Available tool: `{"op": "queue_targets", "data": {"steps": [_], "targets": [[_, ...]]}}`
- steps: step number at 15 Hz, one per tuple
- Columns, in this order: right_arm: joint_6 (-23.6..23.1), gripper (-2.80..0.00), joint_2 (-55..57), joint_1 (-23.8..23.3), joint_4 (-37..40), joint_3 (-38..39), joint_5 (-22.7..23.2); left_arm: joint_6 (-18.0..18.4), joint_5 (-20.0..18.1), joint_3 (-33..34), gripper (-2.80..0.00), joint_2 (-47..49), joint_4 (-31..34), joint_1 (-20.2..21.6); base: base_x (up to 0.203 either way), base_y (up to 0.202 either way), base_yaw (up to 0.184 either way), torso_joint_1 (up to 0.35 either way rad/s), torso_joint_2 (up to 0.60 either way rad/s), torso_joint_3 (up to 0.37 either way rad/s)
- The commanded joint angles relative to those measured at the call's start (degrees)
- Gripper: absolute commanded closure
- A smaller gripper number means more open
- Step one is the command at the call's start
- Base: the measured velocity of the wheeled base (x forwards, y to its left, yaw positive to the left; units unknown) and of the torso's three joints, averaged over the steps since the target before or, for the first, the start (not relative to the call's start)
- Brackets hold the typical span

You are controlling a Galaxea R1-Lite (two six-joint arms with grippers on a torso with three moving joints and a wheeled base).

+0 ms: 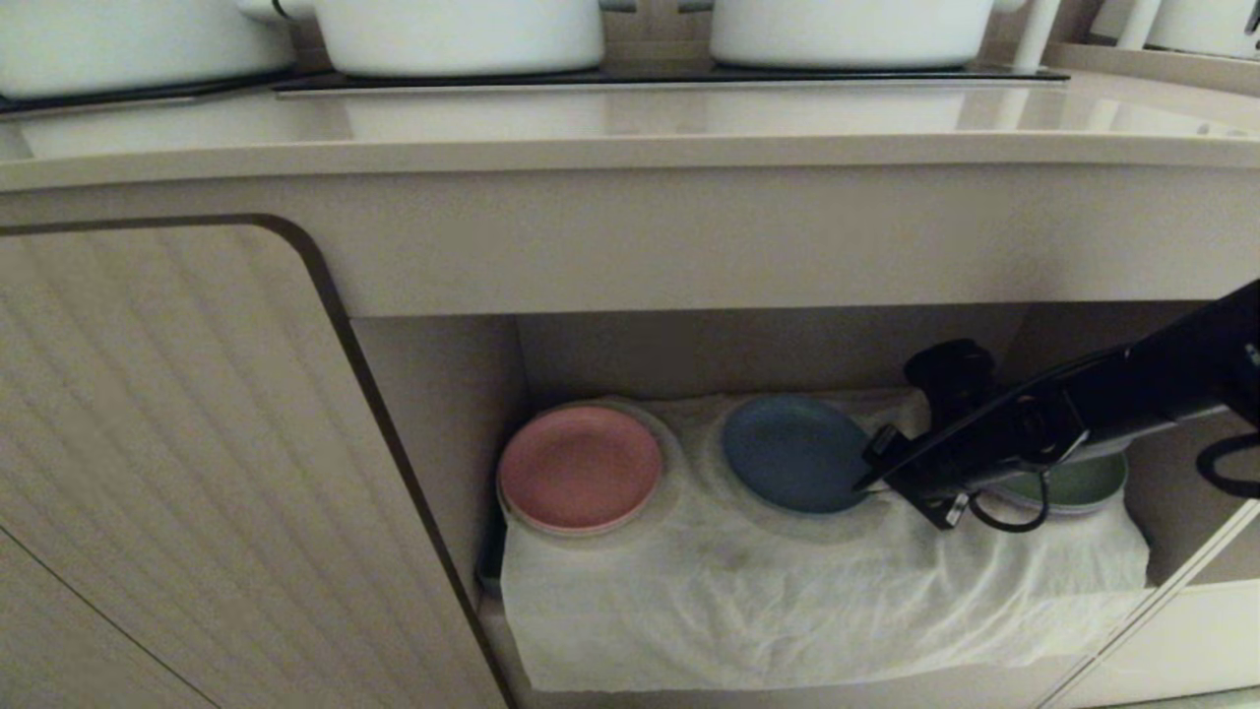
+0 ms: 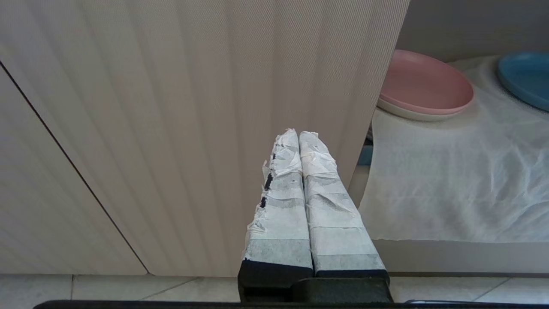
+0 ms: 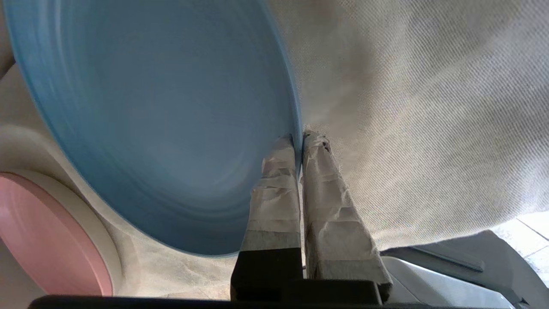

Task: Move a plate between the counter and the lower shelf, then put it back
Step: Put the plate in the cupboard

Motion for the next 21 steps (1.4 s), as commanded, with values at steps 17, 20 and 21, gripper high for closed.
{"op": "queue_targets", "data": {"steps": [17, 20, 21], "targets": [[0.0, 0.0, 0.2, 1.1, 2.2, -0.5, -0.1, 0.0, 0.0, 0.0, 0.0, 0.0, 0.0, 0.0, 0.0, 0.0, 0.0, 0.0, 0.0, 0.0], [-1.4, 0.0, -0.1, 1.1, 5.8, -1.4, -0.2, 0.0, 0.0, 0.0, 0.0, 0.0, 0.0, 0.0, 0.0, 0.0, 0.0, 0.0, 0.0, 0.0], [-2.1, 0.0, -0.2, 1.0, 6.0, -1.4, -0.2, 0.0, 0.0, 0.0, 0.0, 0.0, 0.0, 0.0, 0.0, 0.0, 0.0, 0.0, 0.0, 0.0]]}}
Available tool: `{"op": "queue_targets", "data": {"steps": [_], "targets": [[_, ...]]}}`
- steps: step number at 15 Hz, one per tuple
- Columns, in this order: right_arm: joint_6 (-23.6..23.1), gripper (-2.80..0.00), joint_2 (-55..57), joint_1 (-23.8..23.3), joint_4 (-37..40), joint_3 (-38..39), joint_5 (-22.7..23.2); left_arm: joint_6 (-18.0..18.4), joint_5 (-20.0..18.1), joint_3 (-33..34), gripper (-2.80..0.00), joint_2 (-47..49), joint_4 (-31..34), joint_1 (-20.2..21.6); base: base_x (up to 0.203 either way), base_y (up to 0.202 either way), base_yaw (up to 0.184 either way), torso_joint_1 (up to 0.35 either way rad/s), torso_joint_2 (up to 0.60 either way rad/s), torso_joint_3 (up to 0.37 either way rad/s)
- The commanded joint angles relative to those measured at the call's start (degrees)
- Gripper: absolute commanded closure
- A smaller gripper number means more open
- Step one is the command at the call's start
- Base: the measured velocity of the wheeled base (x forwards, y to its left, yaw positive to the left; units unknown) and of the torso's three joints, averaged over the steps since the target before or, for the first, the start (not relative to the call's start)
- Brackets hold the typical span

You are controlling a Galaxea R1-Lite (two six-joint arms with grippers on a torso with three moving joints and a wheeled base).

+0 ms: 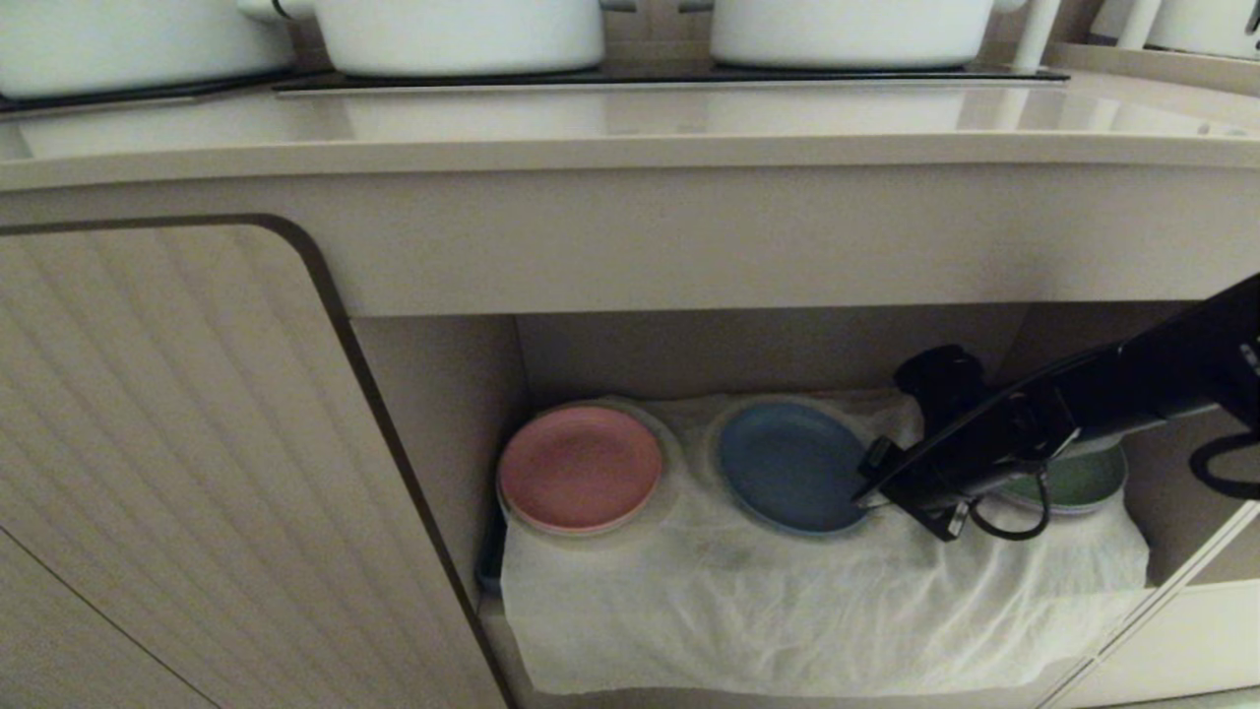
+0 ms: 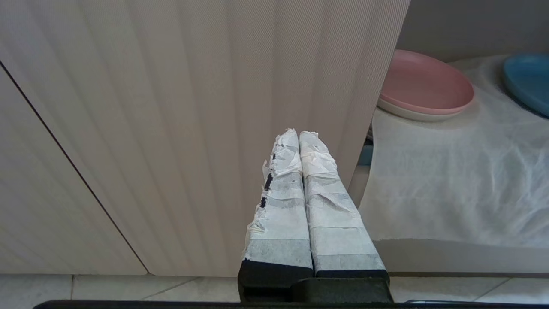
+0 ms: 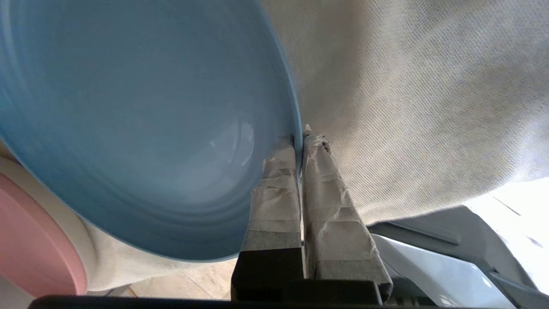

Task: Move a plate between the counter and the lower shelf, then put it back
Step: Put the plate in the cupboard

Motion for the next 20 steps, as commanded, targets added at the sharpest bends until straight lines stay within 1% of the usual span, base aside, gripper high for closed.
{"op": "queue_targets", "data": {"steps": [1, 5, 20], "targets": [[-0.9, 0.0, -0.5, 0.0, 0.7, -0.1, 0.1, -0.1, 0.0, 0.0, 0.0, 0.0, 0.0, 0.0, 0.0, 0.0, 0.0, 0.0, 0.0, 0.0], [-1.3, 0.0, -0.6, -0.3, 1.7, -1.1, -0.9, -0.1, 0.0, 0.0, 0.0, 0.0, 0.0, 0.0, 0.0, 0.0, 0.0, 0.0, 0.0, 0.0], [-1.3, 0.0, -0.3, -0.3, 2.0, -1.1, -0.9, -0.1, 0.0, 0.0, 0.0, 0.0, 0.0, 0.0, 0.0, 0.0, 0.0, 0.0, 0.0, 0.0]]}}
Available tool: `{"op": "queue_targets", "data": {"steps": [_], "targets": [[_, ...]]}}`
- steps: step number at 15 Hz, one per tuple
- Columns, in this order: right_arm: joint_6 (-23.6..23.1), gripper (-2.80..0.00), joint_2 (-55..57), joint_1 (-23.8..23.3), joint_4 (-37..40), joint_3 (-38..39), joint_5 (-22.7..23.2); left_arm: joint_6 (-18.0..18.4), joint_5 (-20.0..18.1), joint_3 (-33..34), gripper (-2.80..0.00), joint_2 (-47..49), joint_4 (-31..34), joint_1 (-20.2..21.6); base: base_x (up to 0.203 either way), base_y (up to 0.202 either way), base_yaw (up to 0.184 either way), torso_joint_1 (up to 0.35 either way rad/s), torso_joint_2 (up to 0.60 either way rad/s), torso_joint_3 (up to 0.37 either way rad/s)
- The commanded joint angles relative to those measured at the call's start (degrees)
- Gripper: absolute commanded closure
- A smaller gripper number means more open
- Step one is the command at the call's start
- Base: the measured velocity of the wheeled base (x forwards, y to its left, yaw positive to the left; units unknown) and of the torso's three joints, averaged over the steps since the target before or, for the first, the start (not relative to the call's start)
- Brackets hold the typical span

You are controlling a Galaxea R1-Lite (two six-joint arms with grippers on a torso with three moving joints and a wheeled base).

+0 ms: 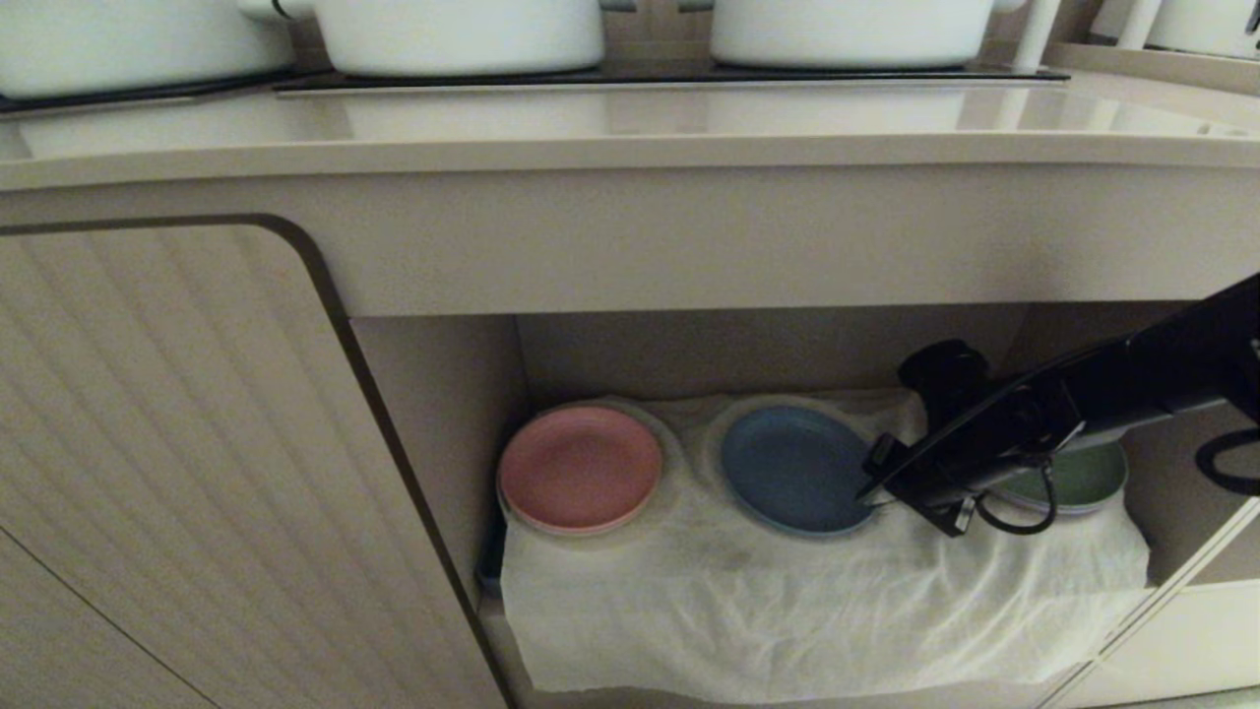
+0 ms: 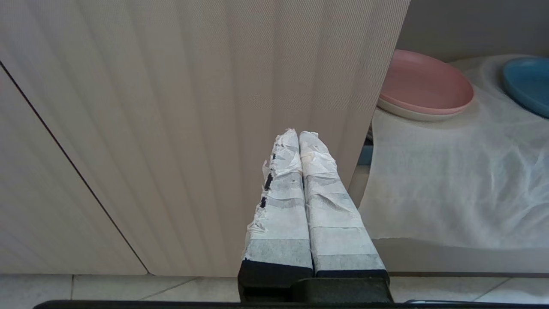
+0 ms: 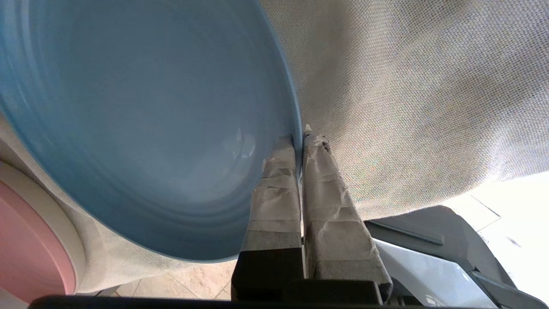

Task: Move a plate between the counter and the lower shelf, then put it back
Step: Put the plate in the cupboard

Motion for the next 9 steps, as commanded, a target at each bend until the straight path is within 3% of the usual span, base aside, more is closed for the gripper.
{"op": "queue_targets", "data": {"steps": [1, 2, 3, 4, 9], "targets": [[0.3, 0.0, 0.2, 0.0, 0.0, 0.0, 0.1, -0.1, 0.0, 0.0, 0.0, 0.0, 0.0, 0.0, 0.0, 0.0, 0.0, 0.0, 0.0, 0.0], [0.3, 0.0, 0.2, 0.0, 0.2, 0.1, 0.1, -0.1, 0.0, 0.0, 0.0, 0.0, 0.0, 0.0, 0.0, 0.0, 0.0, 0.0, 0.0, 0.0], [0.3, -2.22, 0.2, 0.0, 0.7, 0.1, 0.1, -0.1, 0.0, 0.0, 0.0, 0.0, 0.0, 0.0, 0.0, 0.0, 0.0, 0.0, 0.0, 0.0], [0.3, -2.8, 0.3, 0.0, 0.7, 0.0, 0.1, -0.1, 0.0, 0.0, 0.0, 0.0, 0.0, 0.0, 0.0, 0.0, 0.0, 0.0, 0.0, 0.0], [0.1, -2.8, 0.3, 0.0, 0.5, 0.0, 0.1, -0.1, 0.0, 0.0, 0.0, 0.0, 0.0, 0.0, 0.0, 0.0, 0.0, 0.0, 0.0, 0.0]]}}
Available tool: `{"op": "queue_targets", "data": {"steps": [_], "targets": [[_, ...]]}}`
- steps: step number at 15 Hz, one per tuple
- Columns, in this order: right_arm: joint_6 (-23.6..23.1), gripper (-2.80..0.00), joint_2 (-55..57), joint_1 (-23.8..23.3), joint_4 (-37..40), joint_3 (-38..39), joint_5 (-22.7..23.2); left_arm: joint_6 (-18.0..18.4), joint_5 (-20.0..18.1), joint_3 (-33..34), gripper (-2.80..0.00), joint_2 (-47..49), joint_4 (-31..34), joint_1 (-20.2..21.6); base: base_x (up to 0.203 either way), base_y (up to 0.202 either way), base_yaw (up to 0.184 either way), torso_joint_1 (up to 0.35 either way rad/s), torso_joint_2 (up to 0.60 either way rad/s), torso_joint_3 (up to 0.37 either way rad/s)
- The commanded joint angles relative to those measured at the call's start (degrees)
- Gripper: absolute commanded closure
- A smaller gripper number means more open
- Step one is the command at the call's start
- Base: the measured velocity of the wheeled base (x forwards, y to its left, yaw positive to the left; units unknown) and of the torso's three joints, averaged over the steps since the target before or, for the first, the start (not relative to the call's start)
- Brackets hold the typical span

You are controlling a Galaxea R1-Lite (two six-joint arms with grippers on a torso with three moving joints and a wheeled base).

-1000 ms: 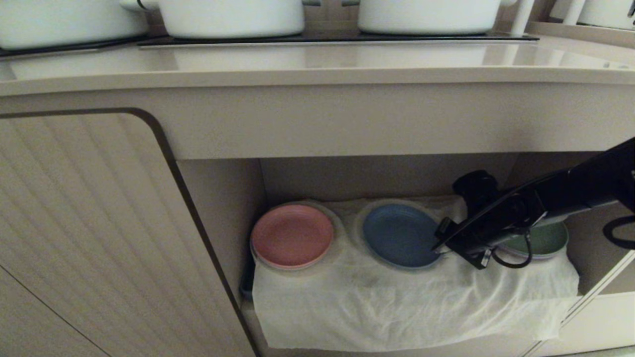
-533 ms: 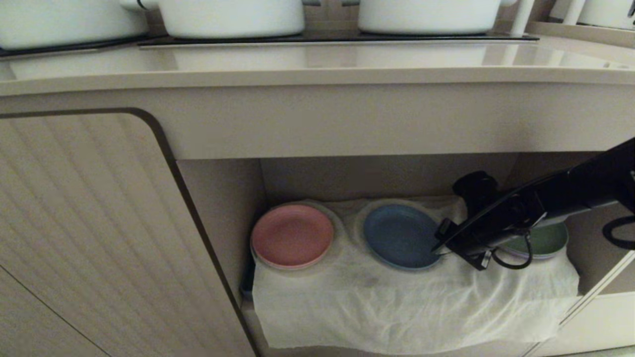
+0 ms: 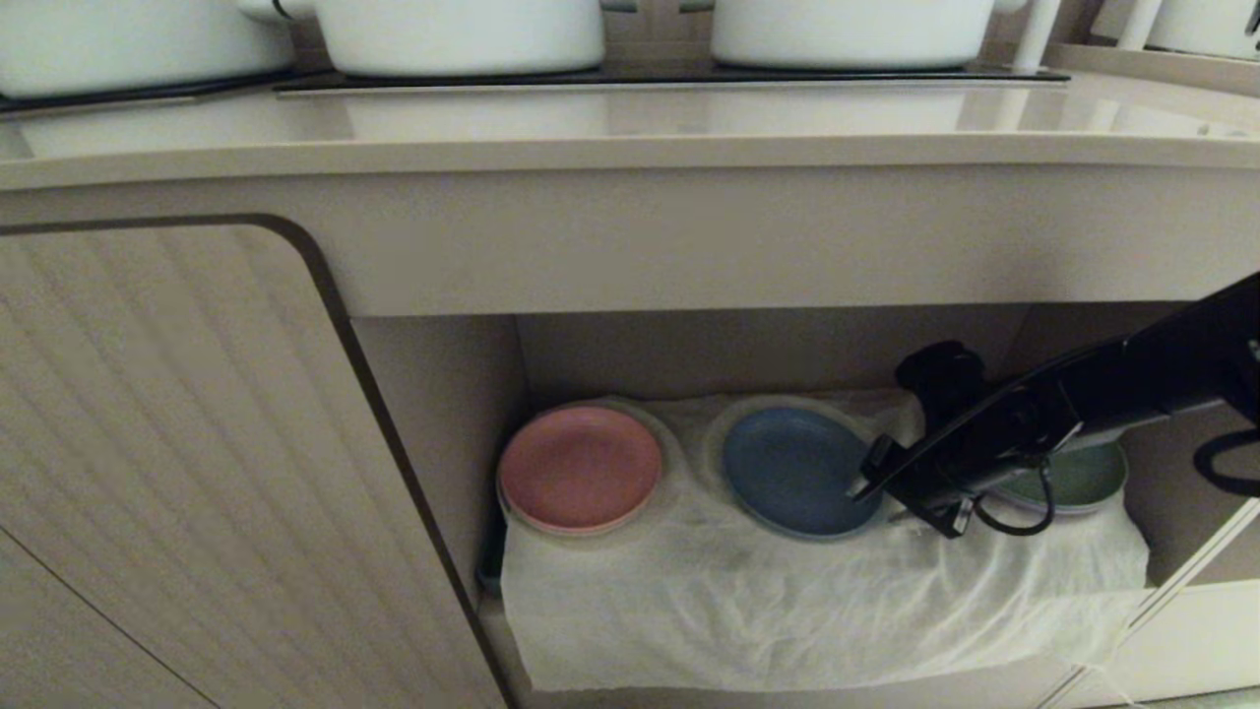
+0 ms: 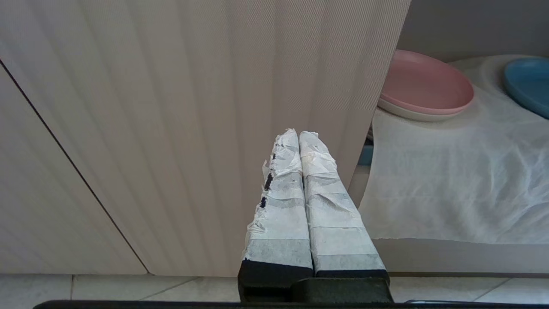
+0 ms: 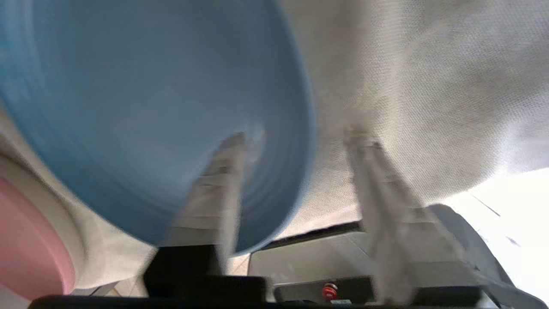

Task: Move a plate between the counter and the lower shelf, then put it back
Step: Put the plate in the cupboard

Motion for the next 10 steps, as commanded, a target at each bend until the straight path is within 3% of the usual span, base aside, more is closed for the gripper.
{"op": "queue_targets", "data": {"steps": [1, 10], "targets": [[0.2, -2.8, 0.0, 0.0, 0.1, 0.0, 0.0, 0.0, 0.0, 0.0, 0.0, 0.0, 0.0, 0.0, 0.0, 0.0, 0.0, 0.0, 0.0, 0.0], [-0.6, -2.8, -1.0, 0.3, 0.6, 0.7, 0.0, 0.0, 0.0, 0.0, 0.0, 0.0, 0.0, 0.0, 0.0, 0.0, 0.0, 0.0, 0.0, 0.0]]}}
